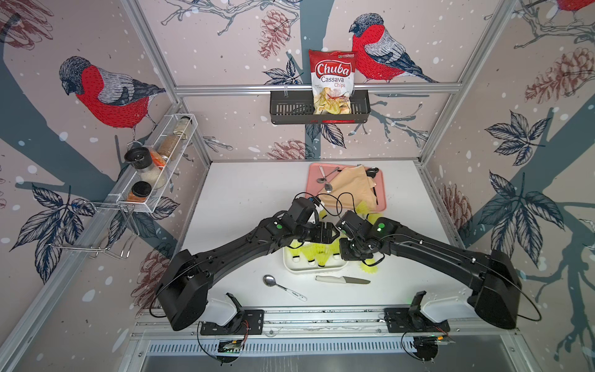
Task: Put the shuttlecocks into the storage box
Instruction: Place the shuttlecock in the storage box.
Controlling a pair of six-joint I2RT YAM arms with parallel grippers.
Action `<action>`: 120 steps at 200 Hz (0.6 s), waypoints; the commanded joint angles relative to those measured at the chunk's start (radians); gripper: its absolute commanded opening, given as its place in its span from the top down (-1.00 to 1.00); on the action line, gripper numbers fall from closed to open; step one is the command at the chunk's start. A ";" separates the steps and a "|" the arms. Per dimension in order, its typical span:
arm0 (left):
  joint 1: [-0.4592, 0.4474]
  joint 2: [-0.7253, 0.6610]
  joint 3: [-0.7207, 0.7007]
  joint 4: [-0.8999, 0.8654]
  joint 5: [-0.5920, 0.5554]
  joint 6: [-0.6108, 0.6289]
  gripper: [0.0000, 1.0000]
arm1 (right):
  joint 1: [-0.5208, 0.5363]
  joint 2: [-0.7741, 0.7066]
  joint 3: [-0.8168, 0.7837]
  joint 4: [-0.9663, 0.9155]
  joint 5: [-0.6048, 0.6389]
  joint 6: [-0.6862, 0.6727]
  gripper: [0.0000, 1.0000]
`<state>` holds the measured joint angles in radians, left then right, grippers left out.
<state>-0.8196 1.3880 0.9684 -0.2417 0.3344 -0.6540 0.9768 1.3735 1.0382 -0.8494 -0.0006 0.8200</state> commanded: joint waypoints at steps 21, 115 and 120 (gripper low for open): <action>-0.022 -0.101 -0.080 -0.062 -0.052 -0.019 -0.76 | 0.054 -0.004 -0.027 0.009 0.015 0.100 0.58; -0.051 -0.158 -0.131 -0.068 -0.075 -0.054 -0.76 | 0.066 0.070 -0.022 0.052 0.027 0.096 0.58; -0.052 -0.159 -0.131 -0.068 -0.076 -0.054 -0.76 | 0.066 0.074 -0.020 0.052 0.029 0.095 0.58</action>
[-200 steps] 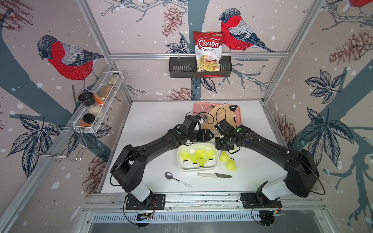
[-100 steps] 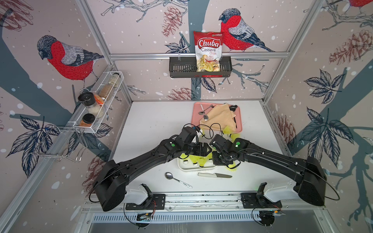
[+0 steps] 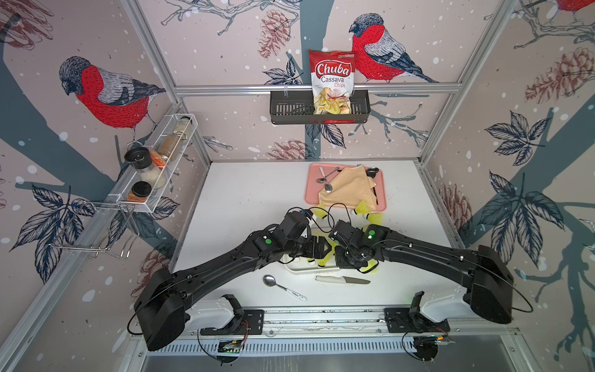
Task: Put the shuttlecocks into the storage box
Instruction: Place the shuttlecock in the storage box.
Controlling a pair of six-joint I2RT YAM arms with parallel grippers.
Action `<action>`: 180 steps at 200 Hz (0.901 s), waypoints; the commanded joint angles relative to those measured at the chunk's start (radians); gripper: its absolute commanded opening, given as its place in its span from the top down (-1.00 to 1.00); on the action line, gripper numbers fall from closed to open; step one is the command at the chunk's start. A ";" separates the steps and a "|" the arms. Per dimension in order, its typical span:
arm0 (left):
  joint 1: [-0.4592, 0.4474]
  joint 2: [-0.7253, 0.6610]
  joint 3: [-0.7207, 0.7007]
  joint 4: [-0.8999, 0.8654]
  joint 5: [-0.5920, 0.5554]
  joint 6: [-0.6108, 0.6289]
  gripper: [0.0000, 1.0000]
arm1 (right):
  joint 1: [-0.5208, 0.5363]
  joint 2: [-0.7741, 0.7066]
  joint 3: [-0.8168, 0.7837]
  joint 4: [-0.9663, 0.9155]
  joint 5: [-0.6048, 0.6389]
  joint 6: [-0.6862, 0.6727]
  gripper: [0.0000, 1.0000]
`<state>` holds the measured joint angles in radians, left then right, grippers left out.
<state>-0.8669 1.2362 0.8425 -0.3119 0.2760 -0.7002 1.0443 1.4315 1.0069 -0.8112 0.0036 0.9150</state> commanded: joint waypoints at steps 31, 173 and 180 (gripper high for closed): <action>-0.006 -0.014 -0.008 -0.003 -0.024 -0.009 -0.76 | -0.010 0.028 0.009 0.021 0.026 -0.005 0.58; -0.009 -0.033 -0.025 0.011 -0.040 -0.033 -0.76 | -0.005 0.028 0.028 -0.002 0.028 -0.020 0.12; -0.009 -0.035 -0.027 0.009 -0.041 -0.033 -0.76 | -0.004 0.024 0.033 -0.010 0.030 -0.018 0.12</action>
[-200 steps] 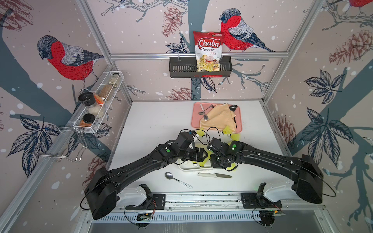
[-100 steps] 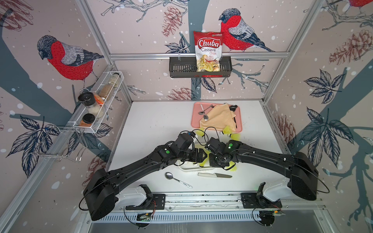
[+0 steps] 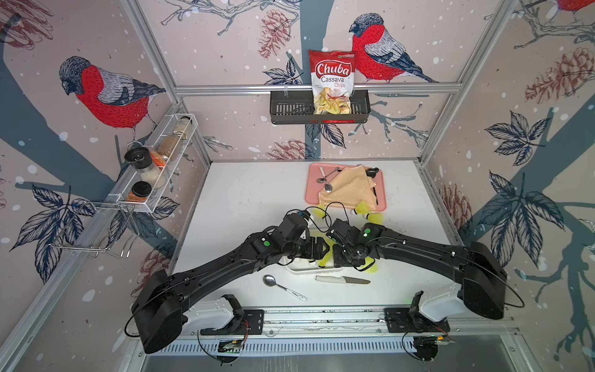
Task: Put the shuttlecocks into the storage box
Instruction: Place the shuttlecock in the storage box.
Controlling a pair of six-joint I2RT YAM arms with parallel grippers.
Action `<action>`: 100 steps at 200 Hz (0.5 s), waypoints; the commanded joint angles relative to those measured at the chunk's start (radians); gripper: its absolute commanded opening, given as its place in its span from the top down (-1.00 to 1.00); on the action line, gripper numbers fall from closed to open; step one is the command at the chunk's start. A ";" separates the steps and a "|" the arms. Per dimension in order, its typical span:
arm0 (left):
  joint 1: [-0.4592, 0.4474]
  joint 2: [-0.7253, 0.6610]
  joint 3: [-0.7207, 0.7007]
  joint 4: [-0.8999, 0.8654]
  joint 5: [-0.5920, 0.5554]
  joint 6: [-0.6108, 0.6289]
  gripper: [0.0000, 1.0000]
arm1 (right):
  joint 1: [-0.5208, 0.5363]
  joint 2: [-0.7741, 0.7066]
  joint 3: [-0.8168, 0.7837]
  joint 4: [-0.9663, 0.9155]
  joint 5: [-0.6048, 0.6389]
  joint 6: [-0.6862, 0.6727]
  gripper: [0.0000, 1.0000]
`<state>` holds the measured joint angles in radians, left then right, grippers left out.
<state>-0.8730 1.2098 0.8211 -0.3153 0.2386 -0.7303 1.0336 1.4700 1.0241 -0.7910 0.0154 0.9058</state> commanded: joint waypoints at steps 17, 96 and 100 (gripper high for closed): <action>-0.003 -0.012 -0.007 0.011 -0.005 -0.004 -0.76 | 0.009 -0.027 0.024 -0.051 0.022 -0.008 0.12; 0.000 -0.030 0.026 -0.019 -0.061 -0.037 -0.76 | -0.007 -0.065 0.093 -0.117 0.057 -0.015 0.07; 0.001 -0.032 0.030 -0.020 -0.069 -0.042 -0.76 | -0.014 -0.062 0.102 -0.118 0.058 -0.021 0.04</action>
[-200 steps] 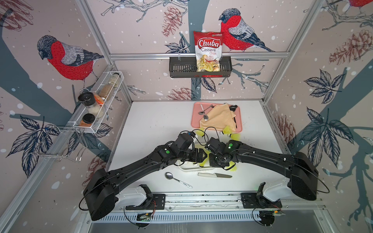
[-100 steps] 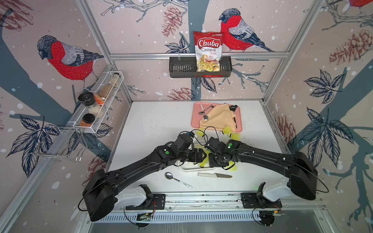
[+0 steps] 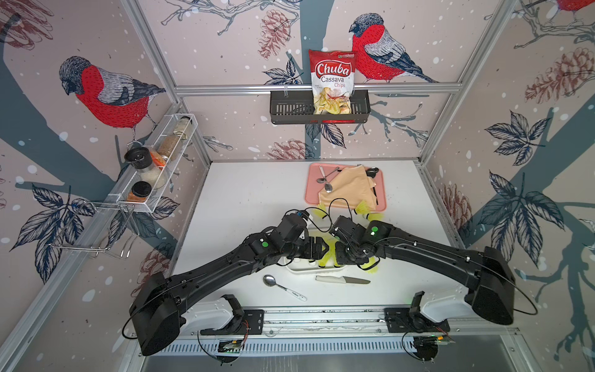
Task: Put the shuttlecocks into the storage box
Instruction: Place the shuttlecock in the storage box, then pick up the shuttlecock at the center of the board.
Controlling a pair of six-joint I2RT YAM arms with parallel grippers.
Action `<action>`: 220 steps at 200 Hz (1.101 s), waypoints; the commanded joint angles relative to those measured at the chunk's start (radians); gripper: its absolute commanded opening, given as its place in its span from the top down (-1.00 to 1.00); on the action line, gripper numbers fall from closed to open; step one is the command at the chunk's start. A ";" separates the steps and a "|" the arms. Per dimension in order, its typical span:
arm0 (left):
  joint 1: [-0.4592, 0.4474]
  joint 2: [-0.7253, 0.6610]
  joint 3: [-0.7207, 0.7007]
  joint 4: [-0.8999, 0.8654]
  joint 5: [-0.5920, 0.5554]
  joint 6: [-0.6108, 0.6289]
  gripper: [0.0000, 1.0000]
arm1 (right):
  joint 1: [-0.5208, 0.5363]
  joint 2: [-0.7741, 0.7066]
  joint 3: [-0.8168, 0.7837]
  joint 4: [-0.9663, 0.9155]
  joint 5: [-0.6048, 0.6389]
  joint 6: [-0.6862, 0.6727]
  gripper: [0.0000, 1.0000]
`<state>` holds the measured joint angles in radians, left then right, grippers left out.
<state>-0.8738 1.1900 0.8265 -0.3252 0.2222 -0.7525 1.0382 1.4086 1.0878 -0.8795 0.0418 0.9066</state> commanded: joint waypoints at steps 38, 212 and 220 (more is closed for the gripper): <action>0.082 -0.002 0.059 -0.008 -0.029 -0.043 -0.78 | -0.129 0.024 0.139 -0.029 -0.001 -0.088 -0.52; 0.198 0.653 0.462 0.042 -0.024 -0.375 -0.41 | -0.613 0.233 0.203 0.154 -0.328 -0.448 -1.00; 0.197 0.680 0.477 0.046 -0.027 -0.388 -0.36 | -0.617 0.243 0.197 0.167 -0.343 -0.459 -1.00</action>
<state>-0.6735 1.8137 1.2705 -0.3321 0.2092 -1.0523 0.4309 1.6257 1.2968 -0.7876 -0.2165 0.5034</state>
